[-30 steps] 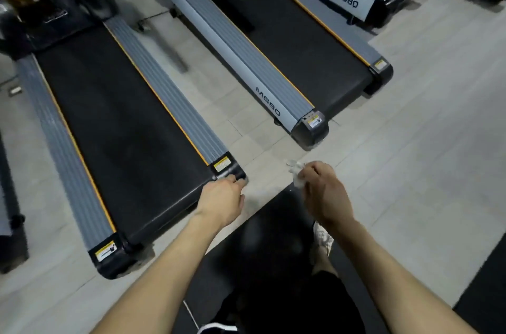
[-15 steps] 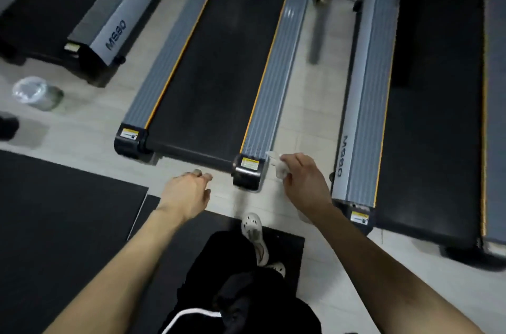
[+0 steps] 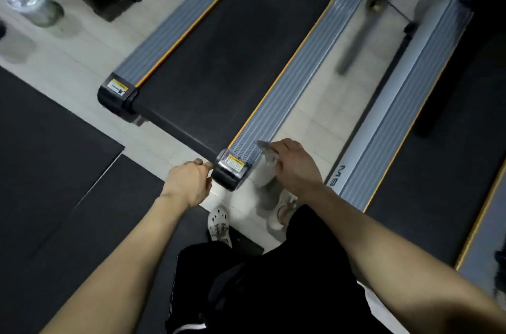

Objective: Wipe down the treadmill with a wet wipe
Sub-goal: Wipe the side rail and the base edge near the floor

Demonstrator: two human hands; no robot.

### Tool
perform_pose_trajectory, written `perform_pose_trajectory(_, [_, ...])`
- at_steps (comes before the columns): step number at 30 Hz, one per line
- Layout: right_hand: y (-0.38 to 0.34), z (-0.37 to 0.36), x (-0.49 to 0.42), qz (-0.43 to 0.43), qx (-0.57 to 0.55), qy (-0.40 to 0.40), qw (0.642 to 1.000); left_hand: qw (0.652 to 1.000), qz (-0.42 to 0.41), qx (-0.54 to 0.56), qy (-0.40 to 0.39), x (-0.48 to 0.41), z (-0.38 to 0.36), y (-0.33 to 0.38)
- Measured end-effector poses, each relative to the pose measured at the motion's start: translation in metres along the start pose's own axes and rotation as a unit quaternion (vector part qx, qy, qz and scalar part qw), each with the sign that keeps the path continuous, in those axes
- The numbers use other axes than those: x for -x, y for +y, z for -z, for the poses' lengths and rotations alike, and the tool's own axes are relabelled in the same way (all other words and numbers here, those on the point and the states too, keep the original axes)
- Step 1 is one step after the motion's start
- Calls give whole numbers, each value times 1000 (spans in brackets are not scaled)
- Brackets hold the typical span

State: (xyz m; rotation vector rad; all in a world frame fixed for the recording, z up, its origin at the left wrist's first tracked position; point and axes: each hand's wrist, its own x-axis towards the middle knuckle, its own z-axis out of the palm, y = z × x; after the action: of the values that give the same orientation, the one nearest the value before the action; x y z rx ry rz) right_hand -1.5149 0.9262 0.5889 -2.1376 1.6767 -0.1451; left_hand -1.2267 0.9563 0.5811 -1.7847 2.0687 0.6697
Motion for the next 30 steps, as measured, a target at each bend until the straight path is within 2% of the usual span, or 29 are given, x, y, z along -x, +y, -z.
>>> perform_pose_trajectory(4, [33,-20,-56,76,-6,-68,995,994,86,59,-10,-25,-31,22])
perform_pose_trajectory(8, [80,-63,-115,175,-5,-137,975,975,190,115,-29,-58,-79,57])
perform_pose_trajectory(11, [121,-98,-154,243,4,-208,947,950,264,160,-58,-84,-128,90])
perform_pose_trajectory(15, [168,-140,-195,335,40,-276,900,923,303,219,-95,-126,-186,139])
perform_pose_trajectory(19, [202,-195,-227,384,24,-261,885,911,313,254,-87,-188,-248,168])
perform_pose_trajectory(24, [246,-282,-267,499,-6,-190,845,906,346,225,94,-264,-333,161])
perform_pose_trajectory(26, [261,-311,-279,550,-12,-157,820,902,352,201,148,-284,-357,157])
perform_pose_trajectory(30, [291,-357,-297,639,-19,-151,754,910,348,178,141,-309,-381,154])
